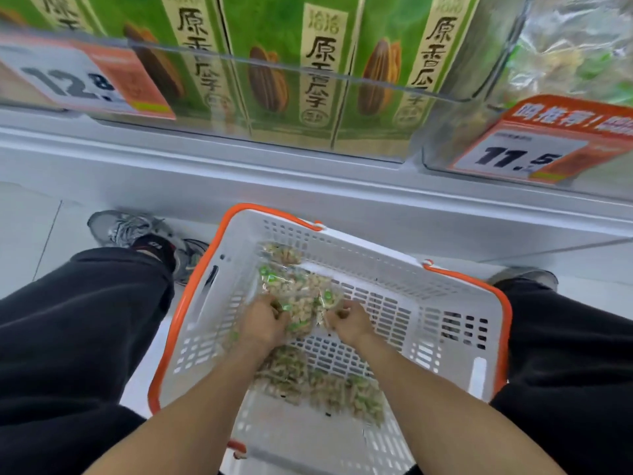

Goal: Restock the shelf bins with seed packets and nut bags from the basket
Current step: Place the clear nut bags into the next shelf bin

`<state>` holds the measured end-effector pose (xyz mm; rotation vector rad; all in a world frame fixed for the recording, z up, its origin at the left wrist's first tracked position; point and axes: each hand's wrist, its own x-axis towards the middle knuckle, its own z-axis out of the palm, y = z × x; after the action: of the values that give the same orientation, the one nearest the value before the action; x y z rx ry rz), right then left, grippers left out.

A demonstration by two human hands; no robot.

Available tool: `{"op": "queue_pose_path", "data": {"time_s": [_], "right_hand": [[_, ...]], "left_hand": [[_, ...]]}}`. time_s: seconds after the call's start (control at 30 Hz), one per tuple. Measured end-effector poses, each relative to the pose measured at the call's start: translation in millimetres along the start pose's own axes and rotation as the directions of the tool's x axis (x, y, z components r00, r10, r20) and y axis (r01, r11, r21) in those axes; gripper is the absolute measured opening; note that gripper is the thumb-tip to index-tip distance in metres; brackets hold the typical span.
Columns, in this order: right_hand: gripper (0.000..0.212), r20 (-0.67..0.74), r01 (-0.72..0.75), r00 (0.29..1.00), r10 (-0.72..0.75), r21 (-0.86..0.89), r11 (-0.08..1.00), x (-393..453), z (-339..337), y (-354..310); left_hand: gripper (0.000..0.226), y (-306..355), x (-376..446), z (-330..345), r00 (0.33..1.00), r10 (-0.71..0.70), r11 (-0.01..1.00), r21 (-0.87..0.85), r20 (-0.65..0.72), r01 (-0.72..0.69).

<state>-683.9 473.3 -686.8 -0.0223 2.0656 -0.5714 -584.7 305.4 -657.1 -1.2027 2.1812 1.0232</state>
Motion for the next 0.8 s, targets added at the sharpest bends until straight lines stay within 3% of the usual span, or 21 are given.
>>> {"op": "queue_pose_path", "data": {"time_s": [0.07, 0.23, 0.37, 0.47, 0.6, 0.67, 0.8], "right_hand": [[0.018, 0.047, -0.081, 0.996, 0.072, 0.207, 0.975, -2.3, 2.7, -0.5], [0.044, 0.135, -0.251, 0.968, 0.212, 0.442, 0.861, -6.6, 8.1, 2.1], [0.066, 0.168, -0.239, 0.970, 0.178, 0.493, 0.837, -11.9, 6.2, -4.4], [0.069, 0.214, -0.212, 0.970, 0.114, 0.521, 0.827, -16.3, -6.2, -12.9], [0.082, 0.227, -0.112, 0.974, 0.003, 0.472, 0.875, -28.0, -36.9, -29.0], [0.074, 0.246, -0.039, 0.966, -0.081, 0.447, 0.894, -41.3, -59.3, -42.9], [0.036, 0.330, 0.097, 0.906, -0.265, 0.447, 0.889, -81.5, -116.0, -79.1]], "left_hand": [[0.029, 2.1, -4.1, 1.6, 0.999, 0.033, 0.998, 0.044, 0.005, -0.033], [0.028, 3.9, -8.7, 2.0, 0.997, 0.079, 0.997, -0.012, -0.017, -0.079], [0.023, 12.5, -15.6, -0.6, 0.996, 0.086, 0.986, -0.143, -0.011, -0.087], [0.023, 17.3, -17.9, -9.6, 0.996, 0.080, 0.964, -0.251, -0.050, -0.090], [0.020, 34.1, -26.8, -31.9, 0.987, 0.134, 0.937, -0.312, -0.085, -0.154], [0.018, 43.8, -36.9, -48.5, 0.978, 0.183, 0.914, -0.350, -0.101, -0.207], [0.011, 71.2, -65.0, -92.7, 0.928, 0.360, 0.848, -0.381, -0.097, -0.369]]}}
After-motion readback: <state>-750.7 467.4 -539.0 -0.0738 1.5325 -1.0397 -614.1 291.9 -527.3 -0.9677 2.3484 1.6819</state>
